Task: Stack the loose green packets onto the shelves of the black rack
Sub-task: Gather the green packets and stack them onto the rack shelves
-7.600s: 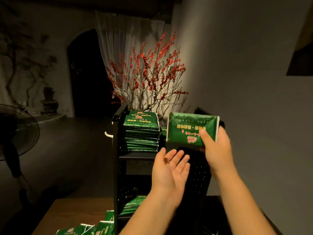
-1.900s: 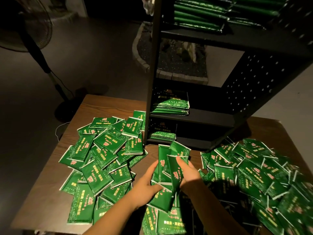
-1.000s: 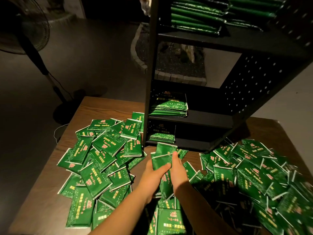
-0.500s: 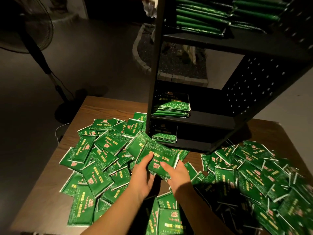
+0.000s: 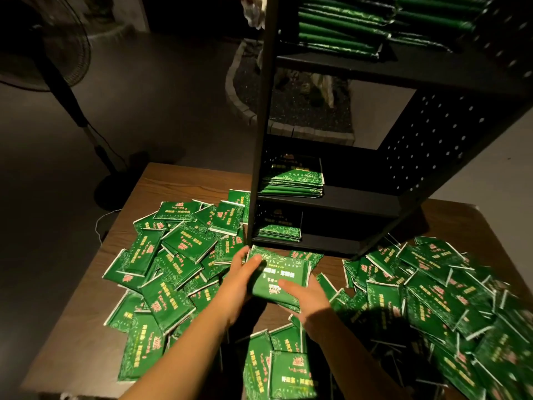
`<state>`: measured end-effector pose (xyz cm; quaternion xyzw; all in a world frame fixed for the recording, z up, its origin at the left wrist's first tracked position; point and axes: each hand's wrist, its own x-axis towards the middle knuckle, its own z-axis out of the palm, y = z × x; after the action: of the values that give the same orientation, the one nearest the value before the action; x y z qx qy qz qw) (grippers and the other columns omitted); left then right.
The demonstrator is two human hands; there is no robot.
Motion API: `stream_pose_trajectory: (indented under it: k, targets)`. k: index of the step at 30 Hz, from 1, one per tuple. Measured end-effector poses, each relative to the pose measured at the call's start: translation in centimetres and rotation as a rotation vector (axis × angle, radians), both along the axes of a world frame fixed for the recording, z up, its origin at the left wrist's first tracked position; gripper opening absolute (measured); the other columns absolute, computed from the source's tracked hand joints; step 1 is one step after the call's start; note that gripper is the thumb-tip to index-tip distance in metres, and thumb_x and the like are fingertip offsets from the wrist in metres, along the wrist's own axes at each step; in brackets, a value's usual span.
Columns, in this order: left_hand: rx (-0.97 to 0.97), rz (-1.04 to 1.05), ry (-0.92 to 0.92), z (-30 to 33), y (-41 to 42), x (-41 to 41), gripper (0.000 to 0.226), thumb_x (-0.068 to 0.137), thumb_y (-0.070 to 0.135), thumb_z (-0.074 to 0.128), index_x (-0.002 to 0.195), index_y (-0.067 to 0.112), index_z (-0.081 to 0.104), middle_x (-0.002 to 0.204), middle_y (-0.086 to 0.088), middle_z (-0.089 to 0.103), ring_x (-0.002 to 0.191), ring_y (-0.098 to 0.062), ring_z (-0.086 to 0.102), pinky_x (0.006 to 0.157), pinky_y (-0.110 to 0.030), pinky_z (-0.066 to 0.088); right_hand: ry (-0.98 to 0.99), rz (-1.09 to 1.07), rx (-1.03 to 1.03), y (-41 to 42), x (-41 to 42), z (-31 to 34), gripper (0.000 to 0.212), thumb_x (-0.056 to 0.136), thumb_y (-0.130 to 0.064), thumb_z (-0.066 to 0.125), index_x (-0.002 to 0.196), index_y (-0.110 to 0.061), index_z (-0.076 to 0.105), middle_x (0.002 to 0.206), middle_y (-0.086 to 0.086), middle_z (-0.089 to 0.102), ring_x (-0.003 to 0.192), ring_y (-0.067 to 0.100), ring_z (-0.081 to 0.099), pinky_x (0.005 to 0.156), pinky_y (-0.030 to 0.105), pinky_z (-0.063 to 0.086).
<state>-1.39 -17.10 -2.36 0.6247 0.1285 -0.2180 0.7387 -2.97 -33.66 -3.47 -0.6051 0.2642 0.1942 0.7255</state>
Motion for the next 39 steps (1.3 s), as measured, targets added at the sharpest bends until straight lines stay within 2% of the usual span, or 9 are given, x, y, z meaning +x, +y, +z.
stream_pose_trajectory:
  k: [5,10,13,18,21,25,28,32,39]
  targets:
    - [0.175,-0.099,-0.035,-1.7,0.7,-0.6,0.086,0.083,0.041,0.075,0.153,0.034,0.025,0.142,0.016,0.036,0.136,-0.014,0.038,0.117,-0.043,0.028,-0.053,0.075,-0.139,-1.1,0.3,-0.3,0.097,0.084,-0.020,0.075,0.156,-0.016,0.010,0.163,0.007,0.016,0.146,0.028,0.024,0.118,0.047,0.025]
    - [0.380,-0.150,-0.200,-3.9,2.1,-0.7,0.043,0.080,0.007,0.078,0.112,0.028,0.057,0.102,0.002,0.073,0.097,-0.025,0.070,0.091,-0.048,0.055,-0.180,0.323,-0.554,-1.2,0.3,-1.2,0.066,0.084,-0.016,0.075,0.142,-0.015,0.043,0.149,0.003,0.043,0.136,0.018,0.040,0.109,0.029,0.032]
    - [0.541,-0.204,-0.230,-4.9,2.0,-0.7,0.054,0.079,0.005,0.076,0.112,0.039,0.050,0.102,0.005,0.071,0.085,-0.021,0.071,0.077,-0.046,0.059,-0.179,0.383,-0.641,-0.7,0.4,-2.3,0.053,0.084,-0.011,0.074,0.131,-0.018,0.050,0.132,-0.001,0.053,0.123,0.013,0.046,0.099,0.021,0.034]
    - [0.715,-0.284,-0.261,-6.2,1.5,-0.8,0.052,0.082,0.002,0.070,0.121,0.027,0.047,0.110,0.006,0.065,0.098,-0.014,0.064,0.084,-0.026,0.048,-0.114,0.448,-0.654,0.1,0.4,-4.0,0.064,0.083,-0.001,0.073,0.137,-0.018,0.045,0.127,0.002,0.057,0.109,0.017,0.058,0.090,0.022,0.052]
    - [0.727,-0.293,-0.238,-6.6,1.6,-0.7,0.052,0.082,0.002,0.069,0.122,0.026,0.046,0.109,0.003,0.064,0.097,-0.015,0.064,0.084,-0.027,0.047,-0.106,0.449,-0.655,0.1,0.5,-4.4,0.068,0.083,0.001,0.071,0.141,-0.017,0.041,0.127,0.003,0.058,0.109,0.019,0.059,0.092,0.027,0.054]
    - [0.685,-0.391,-0.196,-6.7,1.4,-0.4,0.057,0.085,-0.004,0.060,0.122,0.028,0.030,0.098,-0.003,0.062,0.085,-0.020,0.063,0.076,-0.033,0.049,-0.093,0.439,-0.655,0.1,0.6,-4.5,0.066,0.084,0.004,0.069,0.138,-0.017,0.038,0.112,-0.002,0.055,0.102,0.014,0.056,0.075,0.010,0.047]
    - [0.714,-0.434,-0.196,-6.9,1.5,-0.2,0.050,0.087,-0.004,0.058,0.117,0.026,0.031,0.100,-0.007,0.062,0.086,-0.021,0.062,0.080,-0.037,0.051,-0.074,0.459,-0.646,-0.1,0.7,-4.5,0.063,0.085,0.006,0.066,0.136,-0.016,0.037,0.119,0.005,0.058,0.097,0.016,0.059,0.067,0.010,0.048]
    - [0.807,-0.377,-0.252,-6.8,1.8,0.3,0.036,0.084,0.002,0.066,0.108,0.022,0.048,0.114,-0.003,0.060,0.105,-0.020,0.059,0.094,-0.035,0.047,-0.112,0.471,-0.739,-0.7,0.7,-4.3,0.053,0.089,-0.006,0.067,0.135,-0.016,0.043,0.132,0.008,0.055,0.115,0.020,0.055,0.088,0.018,0.043]
    - [0.906,-0.404,-0.270,-6.2,1.5,0.4,0.024,0.089,0.014,0.065,0.104,0.016,0.047,0.104,-0.001,0.063,0.090,-0.018,0.058,0.072,-0.027,0.039,-0.090,0.603,-0.823,-0.8,0.7,-4.5,0.056,0.090,-0.019,0.068,0.139,-0.020,0.039,0.128,0.014,0.061,0.112,0.028,0.061,0.092,0.031,0.050]
